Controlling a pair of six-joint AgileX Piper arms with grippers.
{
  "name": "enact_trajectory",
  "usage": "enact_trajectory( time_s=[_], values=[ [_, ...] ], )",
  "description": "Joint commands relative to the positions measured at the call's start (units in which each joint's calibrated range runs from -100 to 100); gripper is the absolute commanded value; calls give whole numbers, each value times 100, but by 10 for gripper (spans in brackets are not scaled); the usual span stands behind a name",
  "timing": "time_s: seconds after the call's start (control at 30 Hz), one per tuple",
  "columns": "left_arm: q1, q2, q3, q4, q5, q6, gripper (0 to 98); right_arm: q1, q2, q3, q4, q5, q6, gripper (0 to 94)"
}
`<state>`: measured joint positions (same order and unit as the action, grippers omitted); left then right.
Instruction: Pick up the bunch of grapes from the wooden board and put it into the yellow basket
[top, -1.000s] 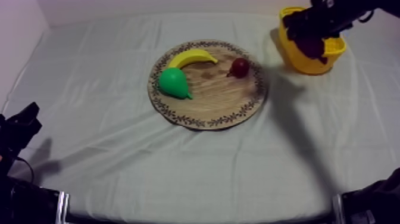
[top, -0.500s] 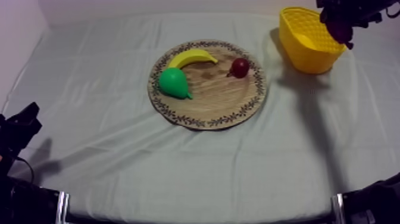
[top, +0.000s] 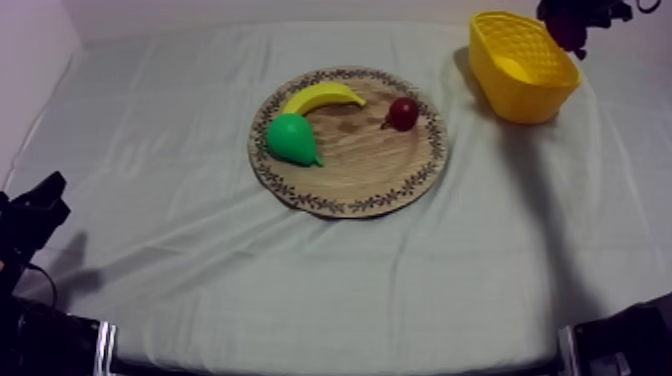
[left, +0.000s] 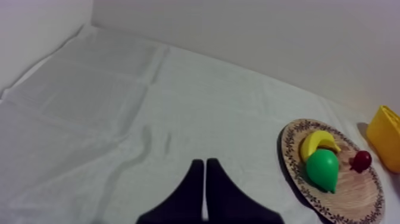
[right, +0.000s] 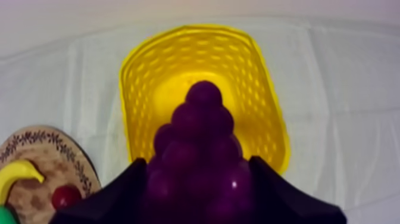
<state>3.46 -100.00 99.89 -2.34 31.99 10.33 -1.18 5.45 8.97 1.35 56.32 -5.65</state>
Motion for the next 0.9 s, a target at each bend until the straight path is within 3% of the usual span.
enact_trajectory(
  time_s=[0.0, 0.43, 0.87],
  values=[
    [-2, 0, 0, 2, 2, 0, 1, 4, 365, -371, 30, 13, -20, 239],
    [-2, 0, 0, 2, 2, 0, 1, 120, 2301, -1948, 114, -12, -97, 237],
    [-2, 0, 0, 2, 2, 0, 1, 79, 3422, -2565, 194, -29, -145, 229]
  ],
)
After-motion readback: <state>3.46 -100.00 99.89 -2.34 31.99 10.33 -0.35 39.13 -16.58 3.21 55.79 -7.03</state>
